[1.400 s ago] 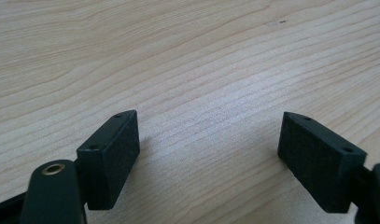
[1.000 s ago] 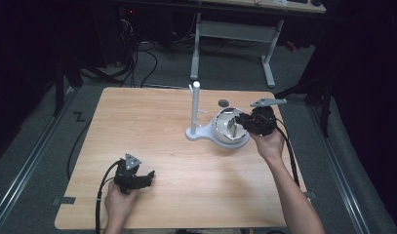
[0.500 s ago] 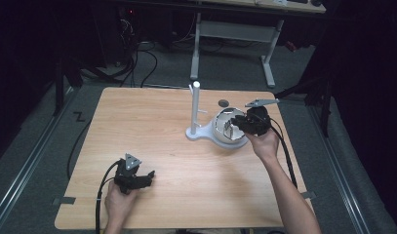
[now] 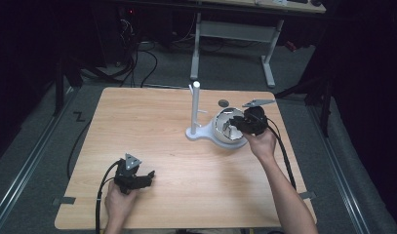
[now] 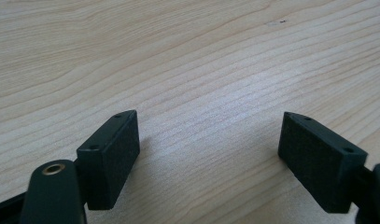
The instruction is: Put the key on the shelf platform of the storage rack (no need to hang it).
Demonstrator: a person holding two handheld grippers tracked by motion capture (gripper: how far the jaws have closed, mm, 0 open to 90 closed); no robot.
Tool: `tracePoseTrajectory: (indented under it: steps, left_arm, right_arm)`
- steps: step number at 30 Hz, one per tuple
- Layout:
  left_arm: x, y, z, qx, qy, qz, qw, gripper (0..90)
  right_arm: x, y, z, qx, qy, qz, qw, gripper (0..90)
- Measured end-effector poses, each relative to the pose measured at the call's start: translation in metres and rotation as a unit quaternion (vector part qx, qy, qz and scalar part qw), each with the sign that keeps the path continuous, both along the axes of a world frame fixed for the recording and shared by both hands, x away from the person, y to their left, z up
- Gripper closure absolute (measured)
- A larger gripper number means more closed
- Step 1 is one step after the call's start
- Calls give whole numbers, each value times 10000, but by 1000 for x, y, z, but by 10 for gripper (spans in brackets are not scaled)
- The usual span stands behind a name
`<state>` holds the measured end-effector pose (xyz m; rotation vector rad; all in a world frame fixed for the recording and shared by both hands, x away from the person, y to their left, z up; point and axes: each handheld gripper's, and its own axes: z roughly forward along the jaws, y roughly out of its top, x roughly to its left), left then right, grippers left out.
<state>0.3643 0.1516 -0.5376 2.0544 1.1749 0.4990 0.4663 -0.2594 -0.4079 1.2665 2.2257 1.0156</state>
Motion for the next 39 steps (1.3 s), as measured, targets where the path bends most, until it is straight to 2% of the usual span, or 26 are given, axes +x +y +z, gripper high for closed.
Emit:
tracePoseTrajectory:
  steps: [13, 25, 39]
  left_arm:
    - [0, 0, 0, 0, -1, 0, 10000, 210]
    - [0, 0, 0, 1, -1, 0, 10000, 209]
    - [0, 0, 0, 0, -1, 1, 10000, 210]
  right_arm:
    - [11, -2, -12, -31, 109, -136, 9998, 744]
    - [24, -3, -25, -231, 200, -413, 9987, 743]
    - [36, -1, -40, -173, 466, -496, 9975, 743]
